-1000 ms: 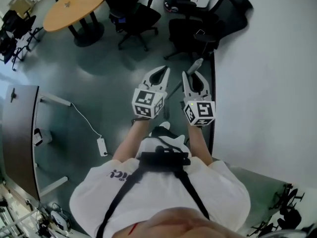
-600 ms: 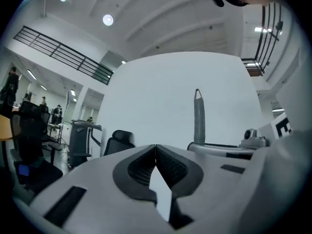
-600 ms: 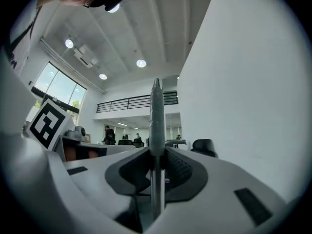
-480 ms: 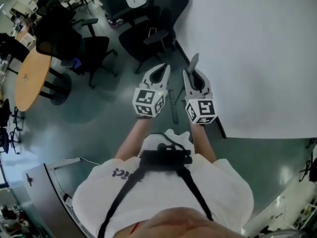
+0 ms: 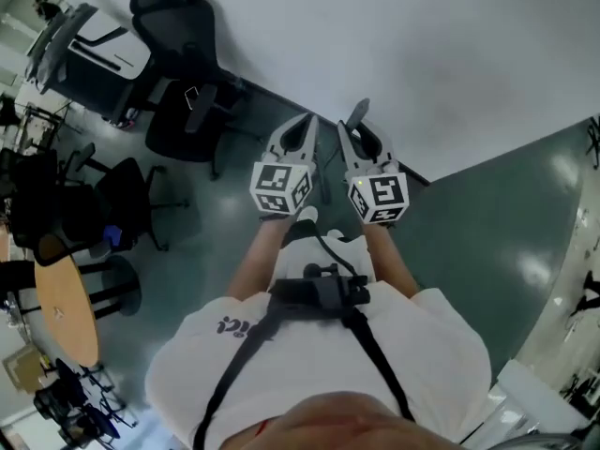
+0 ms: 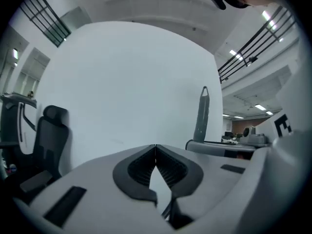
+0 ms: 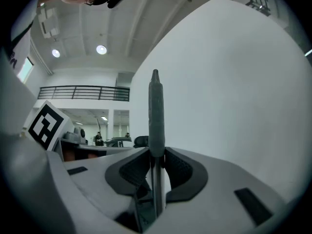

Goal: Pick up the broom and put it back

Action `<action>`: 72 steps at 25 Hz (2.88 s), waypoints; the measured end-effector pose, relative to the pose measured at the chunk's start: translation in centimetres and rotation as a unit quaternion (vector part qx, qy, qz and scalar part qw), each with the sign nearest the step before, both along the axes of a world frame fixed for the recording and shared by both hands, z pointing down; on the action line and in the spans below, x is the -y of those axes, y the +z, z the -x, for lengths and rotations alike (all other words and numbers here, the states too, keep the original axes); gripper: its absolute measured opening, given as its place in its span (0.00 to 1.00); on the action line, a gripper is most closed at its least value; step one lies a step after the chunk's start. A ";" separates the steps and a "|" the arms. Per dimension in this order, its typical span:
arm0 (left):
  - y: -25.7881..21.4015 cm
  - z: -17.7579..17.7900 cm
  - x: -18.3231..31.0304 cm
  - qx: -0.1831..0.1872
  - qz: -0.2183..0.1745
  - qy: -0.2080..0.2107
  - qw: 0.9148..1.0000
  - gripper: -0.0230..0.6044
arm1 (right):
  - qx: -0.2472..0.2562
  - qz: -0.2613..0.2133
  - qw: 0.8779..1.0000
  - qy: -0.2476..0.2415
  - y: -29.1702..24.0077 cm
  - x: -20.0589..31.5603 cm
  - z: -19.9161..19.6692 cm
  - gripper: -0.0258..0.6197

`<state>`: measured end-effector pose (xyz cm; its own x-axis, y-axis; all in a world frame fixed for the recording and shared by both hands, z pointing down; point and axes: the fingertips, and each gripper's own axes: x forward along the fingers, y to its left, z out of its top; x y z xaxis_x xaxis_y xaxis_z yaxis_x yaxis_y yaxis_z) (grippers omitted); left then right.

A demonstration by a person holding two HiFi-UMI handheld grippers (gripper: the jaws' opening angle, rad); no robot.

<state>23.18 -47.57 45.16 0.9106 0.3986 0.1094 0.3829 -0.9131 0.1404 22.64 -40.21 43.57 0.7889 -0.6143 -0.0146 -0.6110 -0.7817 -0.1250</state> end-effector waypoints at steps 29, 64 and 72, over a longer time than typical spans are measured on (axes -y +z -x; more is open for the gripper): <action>27.6 -9.0 -19.6 0.227 -0.031 0.267 0.936 0.05 | 0.351 0.059 0.842 0.406 40.7 -28.6 -4.6 0.20; 38.0 -14.8 -19.9 0.275 -0.016 0.238 0.931 0.05 | 0.374 0.099 0.844 0.372 53.4 -27.3 -24.4 0.20; 38.1 -15.2 -19.0 0.278 -0.012 0.235 0.931 0.06 | 0.381 0.105 0.847 0.356 53.1 -27.0 -23.8 0.32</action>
